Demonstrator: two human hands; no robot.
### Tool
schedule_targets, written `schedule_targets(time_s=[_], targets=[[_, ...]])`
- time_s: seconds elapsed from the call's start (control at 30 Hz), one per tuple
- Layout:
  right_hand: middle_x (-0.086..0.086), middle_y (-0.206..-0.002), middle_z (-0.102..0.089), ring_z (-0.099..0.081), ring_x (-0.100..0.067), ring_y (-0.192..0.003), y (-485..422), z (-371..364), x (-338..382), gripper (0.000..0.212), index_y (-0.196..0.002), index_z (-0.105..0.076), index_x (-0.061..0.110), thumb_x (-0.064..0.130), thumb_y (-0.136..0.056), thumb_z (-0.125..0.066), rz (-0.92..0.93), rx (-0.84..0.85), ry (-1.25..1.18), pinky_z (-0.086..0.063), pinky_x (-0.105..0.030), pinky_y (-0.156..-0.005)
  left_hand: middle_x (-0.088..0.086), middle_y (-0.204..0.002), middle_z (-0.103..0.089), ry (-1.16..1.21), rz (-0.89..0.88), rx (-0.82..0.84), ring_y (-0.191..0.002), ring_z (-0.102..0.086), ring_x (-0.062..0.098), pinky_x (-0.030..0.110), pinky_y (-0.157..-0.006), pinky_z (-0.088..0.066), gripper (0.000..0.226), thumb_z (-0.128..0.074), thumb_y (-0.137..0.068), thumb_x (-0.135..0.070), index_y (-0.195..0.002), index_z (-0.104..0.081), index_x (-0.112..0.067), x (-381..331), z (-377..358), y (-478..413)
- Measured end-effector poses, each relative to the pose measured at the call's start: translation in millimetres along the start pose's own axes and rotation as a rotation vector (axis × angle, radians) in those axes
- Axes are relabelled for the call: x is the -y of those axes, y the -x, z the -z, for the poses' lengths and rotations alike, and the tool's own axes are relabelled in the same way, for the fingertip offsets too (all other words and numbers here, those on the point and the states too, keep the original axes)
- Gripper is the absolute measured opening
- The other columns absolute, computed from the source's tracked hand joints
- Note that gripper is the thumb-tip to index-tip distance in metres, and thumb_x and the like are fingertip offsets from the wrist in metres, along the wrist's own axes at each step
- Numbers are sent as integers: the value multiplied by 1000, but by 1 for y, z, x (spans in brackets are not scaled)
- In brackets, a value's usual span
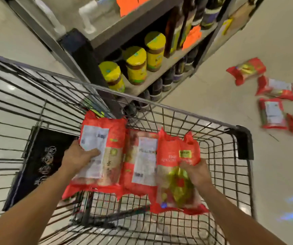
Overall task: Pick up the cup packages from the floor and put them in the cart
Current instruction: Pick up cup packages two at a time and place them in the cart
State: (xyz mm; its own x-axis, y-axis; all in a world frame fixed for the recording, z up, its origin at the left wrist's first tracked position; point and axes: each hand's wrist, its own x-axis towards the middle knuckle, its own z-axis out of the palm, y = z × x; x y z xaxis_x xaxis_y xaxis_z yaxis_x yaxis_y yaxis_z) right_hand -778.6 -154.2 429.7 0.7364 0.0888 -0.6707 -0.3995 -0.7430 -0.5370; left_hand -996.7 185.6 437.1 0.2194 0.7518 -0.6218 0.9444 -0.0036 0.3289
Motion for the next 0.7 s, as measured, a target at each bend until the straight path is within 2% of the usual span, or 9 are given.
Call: schedule_targets(time_s=[0.07, 0.13, 0.23, 0.3, 0.37, 0.43, 0.5, 0.6, 0.7], targets=[[10, -69, -67, -64, -11, -67, 2, 4, -1, 28, -72, -60, 28, 20, -77, -86, -13, -15, 40, -54, -34, -69, 15, -114, -71, -42, -27, -2, -105, -67, 40, 42, -87, -53, 93, -69, -50, -63, -126, -56, -10, -3, -1, 6], [7, -76, -72, -68, -15, -70, -2, 3, -9, 26, -84, -66, 25, 33, -74, -88, -26, -24, 60, -57, -35, -69, 19, -123, -67, -89, -59, -14, -111, -64, 42, 44, -89, -50, 87, -74, -62, -53, -133, -50, -9, -10, 0, 15], [5, -83, -73, -69, -17, -74, -6, 0, -12, 47, -99, -69, 23, 54, -67, -84, -64, -30, 113, -55, -32, -67, 20, -124, -65, -186, -36, 13, -111, -64, 43, 44, -89, -51, 77, -80, -72, -41, -133, -46, -8, -15, 3, 21], [4, -74, -70, -66, -15, -67, -7, -1, -9, 36, -91, -71, 20, 48, -72, -85, -79, -32, 131, -51, -28, -61, 18, -122, -62, -292, -47, 11, -109, -63, 42, 46, -90, -53, 85, -75, -59, -53, -127, -48, -9, -8, 1, 15], [3, -72, -64, -63, -16, -66, -8, -1, -6, 41, -97, -71, 13, 44, -76, -85, -115, -37, 136, -49, -28, -59, 15, -125, -56, -432, -82, -4, -113, -59, 40, 50, -94, -52, 88, -69, -59, -62, -127, -47, -12, 0, 0, 15], [-1, -84, -55, -63, -24, -83, 0, 2, -6, 61, -115, -60, 5, 51, -81, -79, -127, -3, 233, -55, -37, -73, 15, -131, -54, -475, -131, -30, -120, -55, 40, 53, -99, -49, 78, -61, -73, -57, -132, -46, -11, -12, 7, 49], [-11, -111, -55, -59, -32, -107, 17, 10, -5, 62, -130, -49, 6, 48, -89, -69, -45, 32, 373, -54, -47, -93, 19, -140, -51, -510, -191, -42, -126, -51, 42, 53, -105, -46, 72, -56, -85, -45, -143, -40, -6, -33, 17, 96], [-13, -137, -53, -51, -31, -125, 63, 39, 13, 78, -147, -34, 12, 52, -88, -67, 239, 3, 509, -45, -47, -108, 17, -152, -43, -625, -338, -55, -135, -45, 37, 48, -109, -42, 71, -60, -93, -36, -151, -33, -5, -61, 23, 153], [-10, -158, -38, -36, -31, -144, 110, 86, 45, 85, -160, -21, 19, 55, -93, -58, 545, -7, 618, -32, -47, -119, 14, -156, -44, -664, -534, -128, -139, -44, 35, 45, -112, -39, 73, -51, -94, -47, -154, -34, -9, -117, 18, 226]])
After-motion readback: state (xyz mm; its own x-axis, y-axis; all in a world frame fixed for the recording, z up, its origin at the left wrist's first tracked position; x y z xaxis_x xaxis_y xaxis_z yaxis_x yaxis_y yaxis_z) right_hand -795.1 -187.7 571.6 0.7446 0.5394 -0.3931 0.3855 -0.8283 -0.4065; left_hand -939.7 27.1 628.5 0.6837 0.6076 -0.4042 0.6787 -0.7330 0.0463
